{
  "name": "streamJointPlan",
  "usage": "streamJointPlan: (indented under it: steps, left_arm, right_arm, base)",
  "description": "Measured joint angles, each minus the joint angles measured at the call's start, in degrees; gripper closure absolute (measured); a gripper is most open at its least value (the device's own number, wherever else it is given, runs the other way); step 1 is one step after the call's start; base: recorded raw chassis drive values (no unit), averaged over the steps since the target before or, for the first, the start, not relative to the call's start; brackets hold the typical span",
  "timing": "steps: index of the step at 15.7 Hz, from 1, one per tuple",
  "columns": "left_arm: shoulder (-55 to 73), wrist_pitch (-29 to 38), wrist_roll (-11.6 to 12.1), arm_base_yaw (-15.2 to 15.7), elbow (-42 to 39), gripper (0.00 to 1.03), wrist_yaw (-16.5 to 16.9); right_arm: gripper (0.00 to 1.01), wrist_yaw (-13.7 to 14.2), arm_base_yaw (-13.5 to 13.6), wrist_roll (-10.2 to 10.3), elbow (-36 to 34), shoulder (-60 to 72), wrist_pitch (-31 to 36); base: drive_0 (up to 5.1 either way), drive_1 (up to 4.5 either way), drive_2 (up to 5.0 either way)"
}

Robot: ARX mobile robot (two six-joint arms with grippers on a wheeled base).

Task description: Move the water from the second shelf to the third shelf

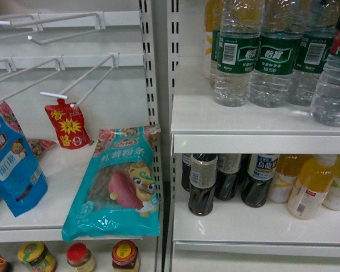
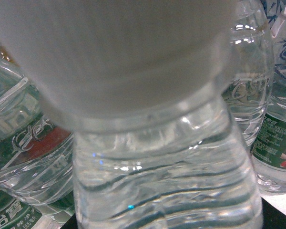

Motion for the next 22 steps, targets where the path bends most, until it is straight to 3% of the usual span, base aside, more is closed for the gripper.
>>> streamJointPlan:
  steps: [8,13,19,21,22]
  left_arm:
    - [0.0,0.0,0.0,0.0,0.0,0.05,0.0]
    - [0.0,0.0,0.0,0.0,0.0,0.05,0.0]
    - [0.0,0.0,0.0,0.0,0.0,0.05,0.0]
    - [0.0,0.0,0.0,0.0,0.0,0.05,0.0]
    - [0.0,0.0,0.0,0.0,0.0,0.05,0.0]
  right_arm:
    - [0.56,0.6,0.1,-0.7,0.2,0.0,-1.0]
    - [0.01,1.3,0.0,-1.2,1.0,0.0,-1.0]
    - [0.03,1.3,-0.2,-2.6,1.0,0.0,-0.8]
    - [0.03,1.3,-0.2,-4.0,0.8,-0.1,0.5]
    - [0.03,1.3,-0.5,-6.1,-0.8,-0.8,1.7]
  base:
    - [0.0,0.00,0.0]
    - [0.0,0.00,0.0]
    - [0.0,0.00,0.0]
    - [0.0,0.00,0.0]
    - [0.0,0.00,0.0]
